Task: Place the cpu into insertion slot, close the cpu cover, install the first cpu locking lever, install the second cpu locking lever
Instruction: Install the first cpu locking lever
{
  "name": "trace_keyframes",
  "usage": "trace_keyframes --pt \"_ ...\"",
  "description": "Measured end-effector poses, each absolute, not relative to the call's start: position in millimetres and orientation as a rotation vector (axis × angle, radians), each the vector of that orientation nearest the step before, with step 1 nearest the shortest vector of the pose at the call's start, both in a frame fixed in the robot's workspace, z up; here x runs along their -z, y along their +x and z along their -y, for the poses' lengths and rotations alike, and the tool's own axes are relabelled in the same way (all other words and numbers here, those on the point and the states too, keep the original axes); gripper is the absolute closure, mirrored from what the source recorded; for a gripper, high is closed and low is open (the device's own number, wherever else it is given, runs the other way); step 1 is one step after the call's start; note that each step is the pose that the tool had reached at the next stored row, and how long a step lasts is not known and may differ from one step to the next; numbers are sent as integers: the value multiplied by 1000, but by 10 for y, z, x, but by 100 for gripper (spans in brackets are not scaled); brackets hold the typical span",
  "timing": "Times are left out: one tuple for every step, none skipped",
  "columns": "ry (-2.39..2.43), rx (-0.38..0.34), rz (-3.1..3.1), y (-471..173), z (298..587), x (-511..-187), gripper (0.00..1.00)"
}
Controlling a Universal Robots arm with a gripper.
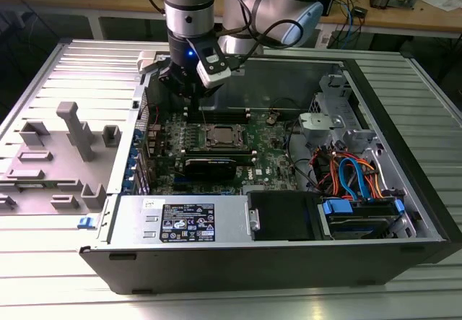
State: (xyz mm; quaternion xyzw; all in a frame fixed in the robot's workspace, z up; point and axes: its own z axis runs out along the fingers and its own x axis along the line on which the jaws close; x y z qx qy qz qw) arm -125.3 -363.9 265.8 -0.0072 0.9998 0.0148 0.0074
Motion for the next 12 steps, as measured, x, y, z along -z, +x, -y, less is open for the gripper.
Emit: trace_keyframes --pt "-23 -46 -3127 -1253 3639 -2658 89" --pt "-24 -46 -3126 -1254 3638 -2658 89" --pt "-26 -46 -3126 -1254 3638 -2657 89" --pt "-26 -46 -3126 -1254 3638 -2658 89" --pt "-26 -46 -3126 -1254 3638 -2658 89" --pt "-27 -46 -3126 -1254 3638 -2657 89" --pt "-27 -46 -3126 -1254 3638 -2658 89" --pt "-27 -46 -3126 -1254 3638 -2658 89" --pt "-27 -46 -3126 -1254 3638 -2658 89" --pt "-27 -46 -3126 -1256 3637 -2657 89" --pt "-27 -46 -3126 -1258 3637 -2657 89" --pt "-28 -46 -3126 -1259 3636 -2657 89"
